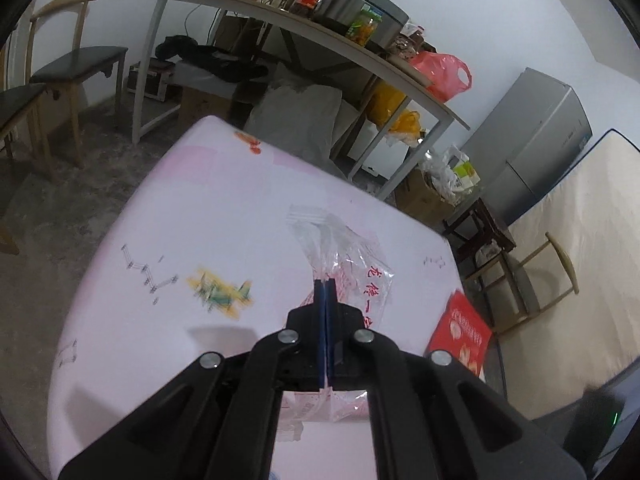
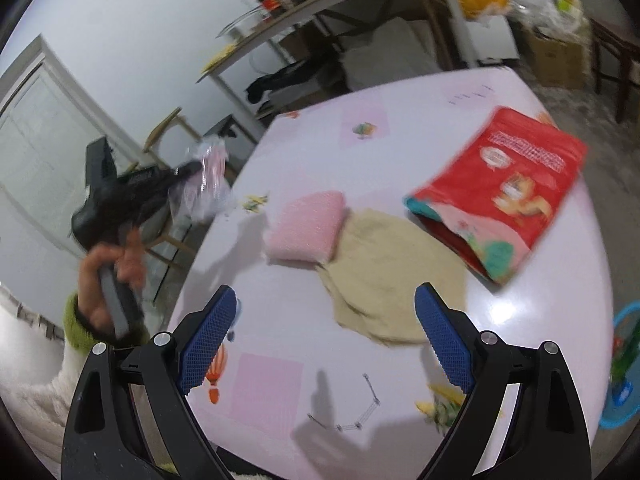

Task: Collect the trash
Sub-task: 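Grasp the pink sponge with the right tool while the left tool holds the bag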

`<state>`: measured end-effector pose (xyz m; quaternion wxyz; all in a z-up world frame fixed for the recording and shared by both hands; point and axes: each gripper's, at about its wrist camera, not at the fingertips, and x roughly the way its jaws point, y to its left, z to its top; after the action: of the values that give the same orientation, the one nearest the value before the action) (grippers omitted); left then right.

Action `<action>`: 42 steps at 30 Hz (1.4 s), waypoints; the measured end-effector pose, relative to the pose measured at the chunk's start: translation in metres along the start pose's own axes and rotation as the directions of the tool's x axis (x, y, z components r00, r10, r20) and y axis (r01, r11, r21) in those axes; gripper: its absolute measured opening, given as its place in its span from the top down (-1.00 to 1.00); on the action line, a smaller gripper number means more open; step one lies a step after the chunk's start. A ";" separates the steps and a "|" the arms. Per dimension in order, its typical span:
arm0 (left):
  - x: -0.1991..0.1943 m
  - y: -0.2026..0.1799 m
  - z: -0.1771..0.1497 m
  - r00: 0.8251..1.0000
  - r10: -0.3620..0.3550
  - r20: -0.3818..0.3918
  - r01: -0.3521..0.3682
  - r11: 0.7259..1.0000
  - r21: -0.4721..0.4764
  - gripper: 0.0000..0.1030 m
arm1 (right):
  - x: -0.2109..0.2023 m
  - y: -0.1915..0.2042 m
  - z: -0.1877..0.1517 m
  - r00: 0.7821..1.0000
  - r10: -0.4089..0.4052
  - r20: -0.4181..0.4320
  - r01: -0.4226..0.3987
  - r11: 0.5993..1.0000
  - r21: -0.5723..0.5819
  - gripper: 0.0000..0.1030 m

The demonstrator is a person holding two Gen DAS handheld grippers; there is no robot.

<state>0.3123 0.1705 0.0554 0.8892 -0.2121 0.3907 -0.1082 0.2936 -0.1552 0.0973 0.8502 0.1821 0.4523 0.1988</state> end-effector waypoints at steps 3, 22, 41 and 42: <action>-0.012 0.008 -0.021 1.000 0.004 -0.006 -0.004 1.000 -0.001 1.00 | 0.019 0.013 0.016 0.999 0.027 -0.034 -0.028 0.999 -0.031 -0.69; -0.009 0.041 -0.103 0.995 0.061 -0.081 -0.070 0.991 -0.112 1.00 | 0.171 -0.005 0.094 0.942 -0.047 -0.332 0.083 0.992 0.094 0.14; -0.007 0.044 -0.116 0.993 0.057 -0.106 -0.069 0.991 -0.111 1.00 | 0.059 0.025 0.001 0.980 -0.006 -0.198 0.032 0.991 0.129 0.63; -0.007 0.043 -0.116 0.993 0.055 -0.106 -0.067 0.992 -0.110 1.00 | 0.050 0.021 -0.011 0.982 -0.017 -0.189 0.044 0.989 0.144 0.62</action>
<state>0.2224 0.1773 -0.0299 0.8573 -0.2442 0.4478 -0.0696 0.3063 -0.1105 0.0675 0.7910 0.2179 0.5465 0.1680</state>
